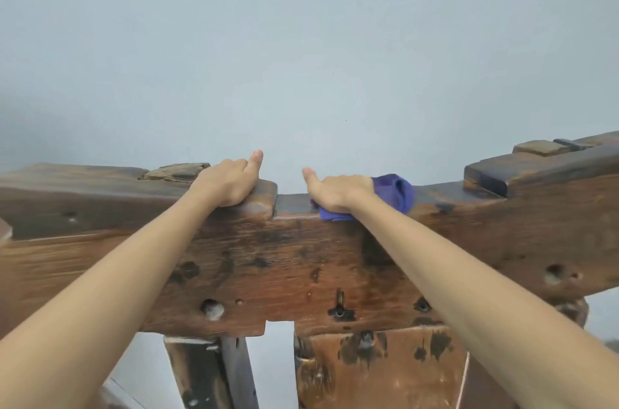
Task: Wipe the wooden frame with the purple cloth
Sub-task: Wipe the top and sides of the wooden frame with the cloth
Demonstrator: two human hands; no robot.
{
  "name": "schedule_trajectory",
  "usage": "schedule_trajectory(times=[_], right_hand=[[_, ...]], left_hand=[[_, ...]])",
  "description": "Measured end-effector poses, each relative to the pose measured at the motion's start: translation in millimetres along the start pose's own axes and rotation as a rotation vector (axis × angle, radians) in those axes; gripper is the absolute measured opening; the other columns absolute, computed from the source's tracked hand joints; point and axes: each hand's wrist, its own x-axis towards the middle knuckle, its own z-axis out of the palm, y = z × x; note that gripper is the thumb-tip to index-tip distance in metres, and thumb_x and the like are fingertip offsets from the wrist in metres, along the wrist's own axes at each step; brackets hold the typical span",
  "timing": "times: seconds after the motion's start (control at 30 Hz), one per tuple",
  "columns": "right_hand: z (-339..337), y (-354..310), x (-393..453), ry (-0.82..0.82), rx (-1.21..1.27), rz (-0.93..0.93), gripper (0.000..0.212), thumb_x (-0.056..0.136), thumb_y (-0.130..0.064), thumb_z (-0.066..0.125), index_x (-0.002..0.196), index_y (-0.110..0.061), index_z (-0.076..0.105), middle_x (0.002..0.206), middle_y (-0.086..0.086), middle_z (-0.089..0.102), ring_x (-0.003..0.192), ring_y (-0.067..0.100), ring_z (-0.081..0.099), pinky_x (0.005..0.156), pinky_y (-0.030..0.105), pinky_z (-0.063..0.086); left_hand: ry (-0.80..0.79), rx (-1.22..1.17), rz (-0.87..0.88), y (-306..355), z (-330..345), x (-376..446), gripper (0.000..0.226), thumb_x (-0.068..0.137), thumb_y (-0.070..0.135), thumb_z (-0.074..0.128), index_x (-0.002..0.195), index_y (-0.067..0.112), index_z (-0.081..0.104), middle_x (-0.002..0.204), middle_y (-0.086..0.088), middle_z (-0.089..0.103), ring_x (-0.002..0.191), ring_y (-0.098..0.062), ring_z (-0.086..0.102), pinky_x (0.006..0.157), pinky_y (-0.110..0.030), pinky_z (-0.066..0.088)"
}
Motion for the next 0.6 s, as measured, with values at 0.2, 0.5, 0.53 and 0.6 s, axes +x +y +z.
schedule_trajectory(times=[0.2, 0.5, 0.53, 0.6], right_hand=[[30, -47, -47, 0.180, 0.088, -0.307, 0.089, 0.094, -0.076, 0.008, 0.111, -0.011, 0.066, 0.120, 0.008, 0.070, 0.116, 0.033, 0.060, 0.090, 0.048, 0.036], [-8, 110, -27, 0.147, -0.155, -0.025, 0.091, 0.081, -0.084, -0.002, 0.139, -0.044, 0.055, 0.146, -0.003, 0.061, 0.134, 0.030, 0.054, 0.104, 0.054, 0.032], [-15, 102, -16, 0.020, -0.138, 0.025, 0.090, 0.082, -0.086, -0.001, 0.138, -0.045, 0.055, 0.148, -0.001, 0.059, 0.137, 0.032, 0.051, 0.107, 0.059, 0.026], [-17, 67, 0, -0.136, -0.118, 0.032, 0.088, 0.086, -0.086, 0.003, 0.145, -0.040, 0.051, 0.158, 0.002, 0.048, 0.146, 0.035, 0.039, 0.114, 0.067, 0.012]], left_hand=[[-0.037, -0.131, 0.025, -9, -5, 2, 0.085, 0.101, 0.061, -0.002, 0.106, 0.019, 0.072, 0.114, -0.011, 0.068, 0.115, -0.033, 0.057, 0.099, -0.045, 0.038], [0.068, 0.107, 0.098, 6, 2, -8, 0.079, 0.094, 0.075, 0.005, 0.072, 0.020, 0.056, 0.091, -0.011, 0.066, 0.090, -0.033, 0.060, 0.079, -0.043, 0.042], [0.066, 0.147, 0.089, 12, 2, -7, 0.079, 0.096, 0.074, 0.006, 0.076, 0.018, 0.058, 0.098, -0.013, 0.068, 0.094, -0.034, 0.061, 0.080, -0.043, 0.041], [0.032, 0.219, 0.054, 25, 5, -6, 0.079, 0.097, 0.071, 0.008, 0.093, 0.017, 0.065, 0.115, -0.016, 0.069, 0.109, -0.036, 0.062, 0.088, -0.046, 0.041]])
